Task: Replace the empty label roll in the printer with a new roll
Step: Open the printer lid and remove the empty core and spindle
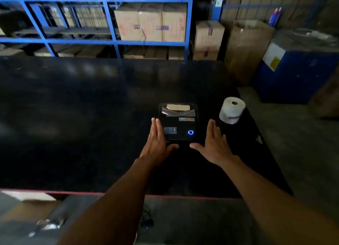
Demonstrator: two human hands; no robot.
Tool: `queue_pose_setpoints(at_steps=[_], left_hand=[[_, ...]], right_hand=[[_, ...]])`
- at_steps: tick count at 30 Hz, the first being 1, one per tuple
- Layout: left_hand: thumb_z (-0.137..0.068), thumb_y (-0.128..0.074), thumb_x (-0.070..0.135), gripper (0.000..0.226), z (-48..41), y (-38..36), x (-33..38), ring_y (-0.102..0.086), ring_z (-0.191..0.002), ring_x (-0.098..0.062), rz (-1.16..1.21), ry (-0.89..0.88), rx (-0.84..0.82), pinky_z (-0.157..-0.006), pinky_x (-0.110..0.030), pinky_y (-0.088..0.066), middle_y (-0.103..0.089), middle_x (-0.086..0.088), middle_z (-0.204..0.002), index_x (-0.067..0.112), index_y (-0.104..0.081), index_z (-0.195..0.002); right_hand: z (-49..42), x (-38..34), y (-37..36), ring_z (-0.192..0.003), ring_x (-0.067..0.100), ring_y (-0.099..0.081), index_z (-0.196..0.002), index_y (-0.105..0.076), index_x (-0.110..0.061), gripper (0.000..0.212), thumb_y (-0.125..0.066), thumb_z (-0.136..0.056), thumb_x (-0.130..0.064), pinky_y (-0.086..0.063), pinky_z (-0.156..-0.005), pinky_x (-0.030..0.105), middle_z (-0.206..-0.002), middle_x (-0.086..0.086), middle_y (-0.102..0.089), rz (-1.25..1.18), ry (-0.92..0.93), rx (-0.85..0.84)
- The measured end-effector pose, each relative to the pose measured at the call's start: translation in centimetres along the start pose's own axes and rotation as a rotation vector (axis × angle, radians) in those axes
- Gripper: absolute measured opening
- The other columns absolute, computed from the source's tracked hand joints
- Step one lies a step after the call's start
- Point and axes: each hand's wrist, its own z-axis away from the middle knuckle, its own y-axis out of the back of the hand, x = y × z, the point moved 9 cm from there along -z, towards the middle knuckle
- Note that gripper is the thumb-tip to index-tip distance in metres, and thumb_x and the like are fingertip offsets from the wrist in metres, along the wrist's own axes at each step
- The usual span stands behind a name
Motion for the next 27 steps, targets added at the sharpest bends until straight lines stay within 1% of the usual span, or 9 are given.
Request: queue_pose_setpoints(at_steps=[2,4,7,9,13,17,21,23,27], left_hand=[[-0.078,-0.073,0.046,0.127,-0.9,-0.6,-1.2,0.002,-0.149,-0.026,0.103,0.063,-0.018,-0.116,-0.038,-0.019,0.028,-0.011,-0.158,0.012,0.028,-0.146],[-0.074,-0.078,0.044,0.129,-1.5,-1.1,-2.1,-0.005,-0.149,-0.029,0.149,0.12,-0.034,-0.116,-0.039,-0.022,0.016,-0.014,-0.161,0.008,0.02,-0.149],[-0.071,-0.082,0.041,0.116,-2.0,-0.8,-3.1,-0.034,-0.14,-0.03,0.233,0.158,0.061,-0.113,-0.039,-0.034,-0.024,-0.016,-0.158,0.004,-0.007,-0.152],[-0.068,-0.084,0.04,0.103,-2.1,-0.5,-3.7,-0.05,-0.129,-0.027,0.279,0.177,0.115,-0.106,-0.042,-0.044,-0.048,-0.012,-0.144,0.004,-0.025,-0.145],[-0.063,-0.086,0.041,0.099,-1.8,-0.6,-4.0,-0.057,-0.12,-0.024,0.312,0.186,0.162,-0.101,-0.044,-0.048,-0.06,-0.008,-0.132,0.008,-0.034,-0.14],[-0.058,-0.088,0.044,0.092,-1.6,-0.3,-4.2,-0.062,-0.112,-0.02,0.327,0.194,0.194,-0.098,-0.041,-0.051,-0.067,-0.002,-0.122,0.018,-0.043,-0.134],[-0.054,-0.09,0.04,0.089,-1.4,-0.2,-4.6,-0.064,-0.11,-0.02,0.375,0.251,0.225,-0.094,-0.03,-0.049,-0.068,-0.003,-0.119,0.021,-0.048,-0.131],[-0.055,-0.09,0.039,0.089,-1.4,-0.3,-4.6,-0.063,-0.112,-0.021,0.38,0.26,0.212,-0.095,-0.031,-0.049,-0.068,-0.003,-0.12,0.02,-0.048,-0.131],[-0.057,-0.089,0.039,0.089,-1.5,-0.3,-4.5,-0.062,-0.114,-0.021,0.376,0.266,0.205,-0.097,-0.034,-0.049,-0.067,-0.003,-0.122,0.02,-0.047,-0.133]], right_hand=[[-0.7,0.7,-1.6,-0.153,0.031,-0.004,-0.153,0.016,-0.014,0.122,-0.068,-0.078,-0.06,-0.013,-0.122,0.05,-0.166,0.009,0.009,-0.159,-0.071,-0.036],[-0.9,1.0,-3.2,-0.15,0.027,-0.02,-0.157,-0.004,-0.018,0.116,-0.077,-0.072,-0.051,-0.023,-0.121,0.048,-0.165,0.007,-0.013,-0.345,-0.095,-0.07],[-1.4,1.3,-3.9,-0.129,0.018,-0.053,-0.139,-0.045,-0.031,0.084,-0.084,-0.065,-0.042,-0.042,-0.107,0.034,-0.138,-0.003,-0.057,-0.557,-0.094,0.003],[-1.5,1.9,-4.3,-0.117,0.014,-0.06,-0.133,-0.052,-0.031,0.079,-0.086,-0.062,-0.041,-0.046,-0.1,0.031,-0.126,-0.006,-0.065,-0.657,-0.147,0.039],[-1.7,2.6,-4.8,-0.107,0.015,-0.066,-0.125,-0.057,-0.028,0.084,-0.089,-0.05,-0.044,-0.052,-0.098,0.037,-0.109,-0.01,-0.069,-0.748,-0.224,0.072],[-1.7,2.7,-4.7,-0.098,0.01,-0.069,-0.116,-0.062,-0.035,0.078,-0.087,-0.043,-0.047,-0.055,-0.09,0.031,-0.092,-0.018,-0.068,-0.748,-0.213,0.081],[-1.5,2.5,-4.6,-0.103,0.012,-0.067,-0.124,-0.056,-0.035,0.091,-0.085,-0.039,-0.052,-0.054,-0.091,0.031,-0.102,-0.016,-0.066,-0.762,-0.226,0.09],[-1.4,2.4,-4.3,-0.11,0.014,-0.064,-0.129,-0.049,-0.038,0.098,-0.087,-0.039,-0.05,-0.052,-0.096,0.034,-0.11,-0.013,-0.065,-0.753,-0.221,0.093],[-1.4,2.4,-4.1,-0.124,0.024,-0.056,-0.139,-0.032,-0.04,0.115,-0.089,-0.039,-0.05,-0.047,-0.105,0.048,-0.132,0.001,-0.061,-0.7,-0.253,0.054]])
